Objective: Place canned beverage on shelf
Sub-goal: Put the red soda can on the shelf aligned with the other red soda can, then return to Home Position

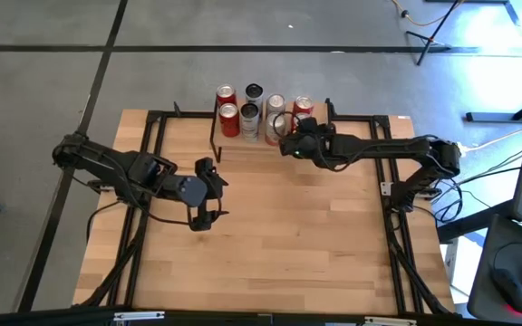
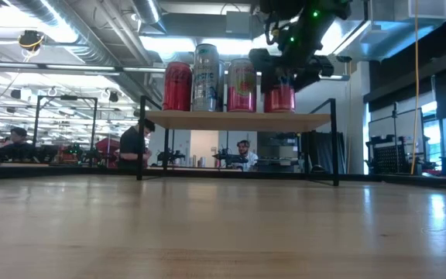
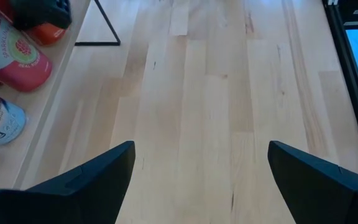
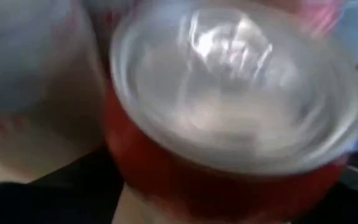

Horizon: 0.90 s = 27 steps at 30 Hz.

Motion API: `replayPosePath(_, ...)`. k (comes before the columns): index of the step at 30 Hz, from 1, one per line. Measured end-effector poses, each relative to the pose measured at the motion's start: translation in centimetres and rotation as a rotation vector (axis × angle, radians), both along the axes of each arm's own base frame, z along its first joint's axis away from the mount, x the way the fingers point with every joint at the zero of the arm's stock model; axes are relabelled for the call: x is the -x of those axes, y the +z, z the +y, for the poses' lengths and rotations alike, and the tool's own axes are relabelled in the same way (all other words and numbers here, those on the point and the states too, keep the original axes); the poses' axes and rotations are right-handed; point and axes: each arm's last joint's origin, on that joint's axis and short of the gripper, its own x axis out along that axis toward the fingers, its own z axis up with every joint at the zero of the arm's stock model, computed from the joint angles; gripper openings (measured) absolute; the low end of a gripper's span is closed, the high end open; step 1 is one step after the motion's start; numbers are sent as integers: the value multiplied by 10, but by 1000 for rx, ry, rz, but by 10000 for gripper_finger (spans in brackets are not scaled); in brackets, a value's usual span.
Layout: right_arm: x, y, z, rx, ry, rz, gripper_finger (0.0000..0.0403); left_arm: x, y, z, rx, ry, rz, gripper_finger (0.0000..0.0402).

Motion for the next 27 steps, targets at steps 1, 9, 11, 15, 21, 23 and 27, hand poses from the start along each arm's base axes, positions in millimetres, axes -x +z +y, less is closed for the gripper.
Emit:
replayPosePath(1,0,-2,0,-13,9,8,355,0,0,0,0,-1,2,357)
replayPosePath(9,-2,19,1,-7,35,-5,381,0,0,0,1,-2,3,357)
replayPosePath(11,-2,29,2,-29,71,19,374,0,0,0,1,-2,2,357)
replayPosePath(15,3,51,3,-54,87,78,363,0,0,0,1,-2,2,357)
replayPosePath(21,11,90,3,-11,94,122,357,0,0,0,-4,4,0,357)
replayPosePath(23,14,108,4,-13,125,115,357,0,0,0,1,0,-3,357)
replayPosePath(27,21,143,9,-72,251,70,357,0,0,-2,24,-5,-3,357)
